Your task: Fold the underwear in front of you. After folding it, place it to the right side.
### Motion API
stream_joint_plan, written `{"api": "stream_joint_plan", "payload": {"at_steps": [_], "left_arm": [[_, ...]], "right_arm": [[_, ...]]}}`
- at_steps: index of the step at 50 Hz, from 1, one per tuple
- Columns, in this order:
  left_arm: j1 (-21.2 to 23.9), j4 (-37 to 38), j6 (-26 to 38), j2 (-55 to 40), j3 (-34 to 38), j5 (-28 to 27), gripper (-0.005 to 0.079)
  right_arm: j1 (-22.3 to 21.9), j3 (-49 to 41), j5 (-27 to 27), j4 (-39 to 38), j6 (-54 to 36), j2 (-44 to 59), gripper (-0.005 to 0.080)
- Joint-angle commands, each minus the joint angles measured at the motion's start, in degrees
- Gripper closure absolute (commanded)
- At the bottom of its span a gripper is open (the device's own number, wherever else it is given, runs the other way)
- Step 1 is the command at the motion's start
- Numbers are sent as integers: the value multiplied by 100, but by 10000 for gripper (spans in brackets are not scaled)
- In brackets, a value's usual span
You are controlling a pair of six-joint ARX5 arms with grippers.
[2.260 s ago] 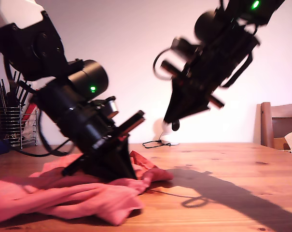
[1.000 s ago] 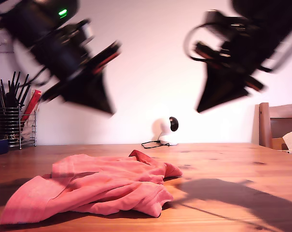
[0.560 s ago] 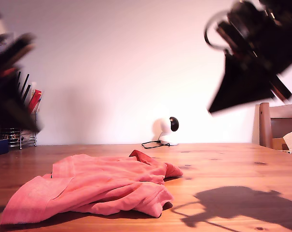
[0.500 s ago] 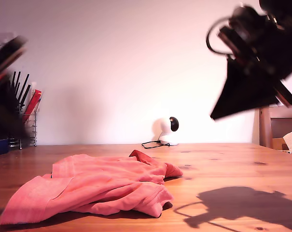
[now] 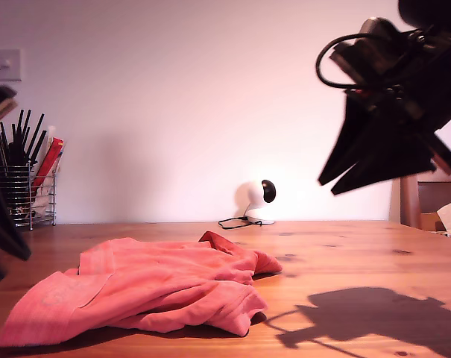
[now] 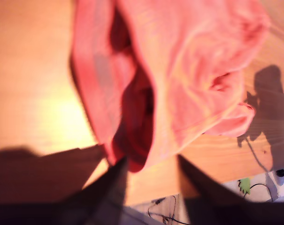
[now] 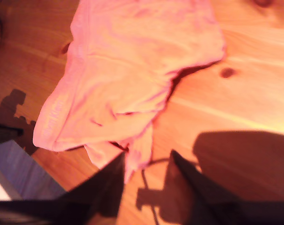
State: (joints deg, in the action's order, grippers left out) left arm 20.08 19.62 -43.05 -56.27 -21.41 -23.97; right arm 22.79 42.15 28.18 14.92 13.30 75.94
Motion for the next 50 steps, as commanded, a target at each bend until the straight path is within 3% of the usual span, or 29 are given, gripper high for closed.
{"api": "stream_joint_plan", "payload": {"at_steps": [1,25,50], "left_arm": [[-20,37,-55,-173,7,-46,239],[44,-24,-678,-667,9,-273,184],[520,-1235,-1311,-1709,9,39,185]], "right_arm": [[68,-48,37,-188,-20,17,457],[120,-48,22,-382,-129,20,461],[127,-48,146,-354,-138,20,475]]}}
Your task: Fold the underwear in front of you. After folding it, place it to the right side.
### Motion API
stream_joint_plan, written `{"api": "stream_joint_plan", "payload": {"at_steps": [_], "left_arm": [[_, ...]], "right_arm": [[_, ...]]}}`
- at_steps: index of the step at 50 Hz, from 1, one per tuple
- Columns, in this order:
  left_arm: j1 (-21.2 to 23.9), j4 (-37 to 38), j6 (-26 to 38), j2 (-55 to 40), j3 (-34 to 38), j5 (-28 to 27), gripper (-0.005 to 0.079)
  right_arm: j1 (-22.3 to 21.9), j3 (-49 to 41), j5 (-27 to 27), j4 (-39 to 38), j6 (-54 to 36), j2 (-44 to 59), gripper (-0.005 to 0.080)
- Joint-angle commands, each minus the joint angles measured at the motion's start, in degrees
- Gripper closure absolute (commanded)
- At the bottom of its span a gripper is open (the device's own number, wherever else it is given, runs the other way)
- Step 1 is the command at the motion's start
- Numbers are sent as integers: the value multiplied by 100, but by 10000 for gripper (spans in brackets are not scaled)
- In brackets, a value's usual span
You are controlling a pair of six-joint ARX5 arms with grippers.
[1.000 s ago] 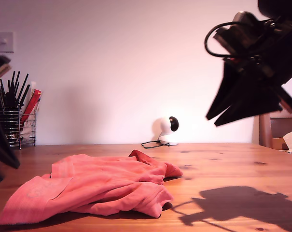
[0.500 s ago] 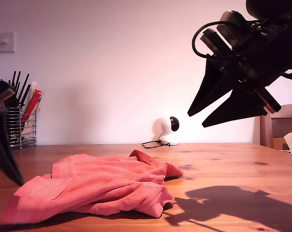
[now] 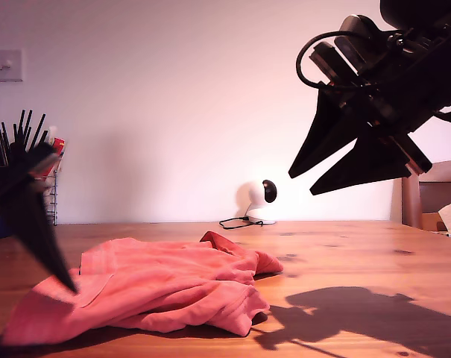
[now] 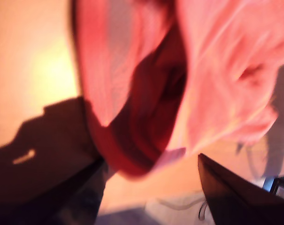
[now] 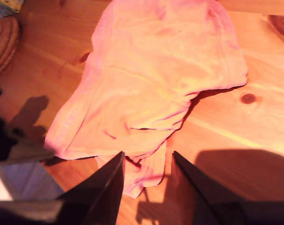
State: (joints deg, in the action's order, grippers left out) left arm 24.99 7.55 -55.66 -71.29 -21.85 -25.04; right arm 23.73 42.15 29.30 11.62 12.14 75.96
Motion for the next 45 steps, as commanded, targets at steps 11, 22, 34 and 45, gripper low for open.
{"api": "stream_joint_plan", "payload": {"at_steps": [11,22,34,45], "left_arm": [[68,-448,-28,-815,52,393,185],[68,-560,149,-1193,52,522,187],[61,-573,474,-1198,50,772,260],[120,-940,461,-1196,50,321,711]], "right_arm": [[59,-48,37,-22,-44,15,475],[66,-48,37,-22,-59,17,475],[79,-48,17,15,-57,37,475],[208,-48,264,321,455,417,445]]}}
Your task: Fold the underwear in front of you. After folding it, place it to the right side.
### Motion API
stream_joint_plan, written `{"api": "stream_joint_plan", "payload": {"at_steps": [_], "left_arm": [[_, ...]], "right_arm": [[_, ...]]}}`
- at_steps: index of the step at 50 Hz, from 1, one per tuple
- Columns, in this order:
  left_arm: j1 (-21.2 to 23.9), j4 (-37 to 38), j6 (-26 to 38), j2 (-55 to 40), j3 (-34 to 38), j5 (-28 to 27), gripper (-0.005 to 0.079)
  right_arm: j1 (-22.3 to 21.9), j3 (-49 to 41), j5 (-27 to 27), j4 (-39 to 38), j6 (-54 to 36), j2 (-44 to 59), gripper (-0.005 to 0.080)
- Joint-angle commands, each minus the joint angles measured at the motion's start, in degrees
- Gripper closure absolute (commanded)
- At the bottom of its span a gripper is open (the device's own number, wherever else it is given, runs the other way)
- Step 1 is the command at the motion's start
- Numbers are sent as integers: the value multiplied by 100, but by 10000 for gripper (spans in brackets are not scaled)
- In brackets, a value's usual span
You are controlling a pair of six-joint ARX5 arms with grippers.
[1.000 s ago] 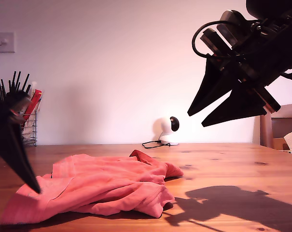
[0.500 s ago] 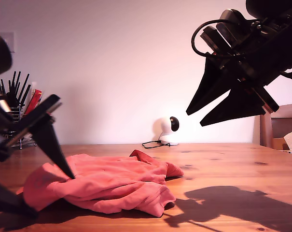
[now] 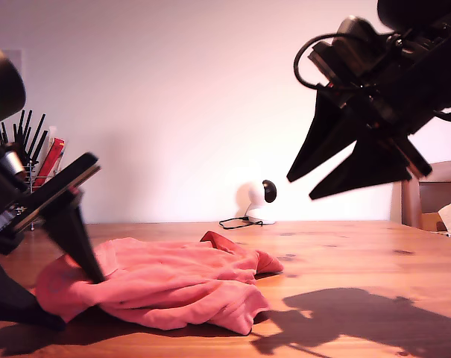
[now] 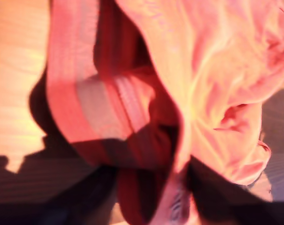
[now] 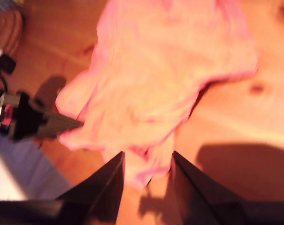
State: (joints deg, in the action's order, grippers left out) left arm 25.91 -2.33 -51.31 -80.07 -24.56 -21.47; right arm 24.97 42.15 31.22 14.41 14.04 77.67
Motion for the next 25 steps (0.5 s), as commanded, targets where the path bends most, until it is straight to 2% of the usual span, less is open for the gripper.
{"api": "stream_joint_plan", "payload": {"at_steps": [1,10,25], "left_arm": [[28,4,26,-317,317,-101,728],[31,-382,-155,-313,291,-739,762],[42,-756,-339,-313,181,-1453,762]], "right_arm": [[92,-48,87,57,339,293,435],[129,-48,485,42,1119,599,401],[291,-48,463,-179,1473,1266,357]]}}
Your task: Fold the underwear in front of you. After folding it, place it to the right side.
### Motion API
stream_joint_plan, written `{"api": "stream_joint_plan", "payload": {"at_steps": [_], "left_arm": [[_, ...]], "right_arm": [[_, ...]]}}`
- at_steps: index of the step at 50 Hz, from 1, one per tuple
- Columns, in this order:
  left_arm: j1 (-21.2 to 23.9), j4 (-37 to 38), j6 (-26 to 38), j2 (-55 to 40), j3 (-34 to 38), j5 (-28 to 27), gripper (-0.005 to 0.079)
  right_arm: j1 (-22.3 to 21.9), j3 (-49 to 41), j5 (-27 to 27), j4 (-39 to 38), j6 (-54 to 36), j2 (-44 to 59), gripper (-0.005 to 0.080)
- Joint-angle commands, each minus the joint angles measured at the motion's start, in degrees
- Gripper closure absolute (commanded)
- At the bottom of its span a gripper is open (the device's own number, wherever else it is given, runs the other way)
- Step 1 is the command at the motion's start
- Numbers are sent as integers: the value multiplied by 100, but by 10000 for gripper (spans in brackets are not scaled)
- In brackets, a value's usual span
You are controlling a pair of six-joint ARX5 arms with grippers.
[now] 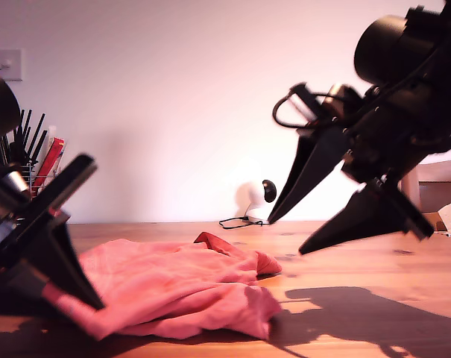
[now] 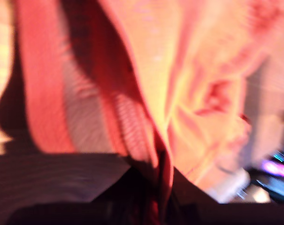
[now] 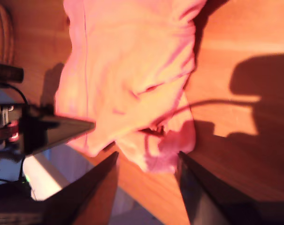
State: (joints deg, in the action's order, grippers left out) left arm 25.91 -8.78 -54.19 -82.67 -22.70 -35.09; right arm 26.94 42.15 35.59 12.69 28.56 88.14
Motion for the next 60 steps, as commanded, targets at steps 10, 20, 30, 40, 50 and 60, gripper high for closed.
{"api": "stream_joint_plan", "payload": {"at_steps": [10,20,30,40,50,60], "left_arm": [[48,-326,-157,-52,-4,-284,762],[48,-407,-282,-52,-7,-535,762],[48,-669,-461,-52,-9,-750,762],[48,-855,-595,-48,-37,-964,762],[48,-1001,-702,-46,-44,-1226,762],[46,-1049,-710,55,-57,-1497,762]], "right_arm": [[271,-46,7,-116,70,529,347],[330,-46,7,-282,140,702,346],[437,-46,68,-212,-46,1036,346],[509,-46,87,-264,-203,1073,346],[549,-46,-44,-444,-385,1178,487],[658,-46,-417,-83,-605,1285,759]]}}
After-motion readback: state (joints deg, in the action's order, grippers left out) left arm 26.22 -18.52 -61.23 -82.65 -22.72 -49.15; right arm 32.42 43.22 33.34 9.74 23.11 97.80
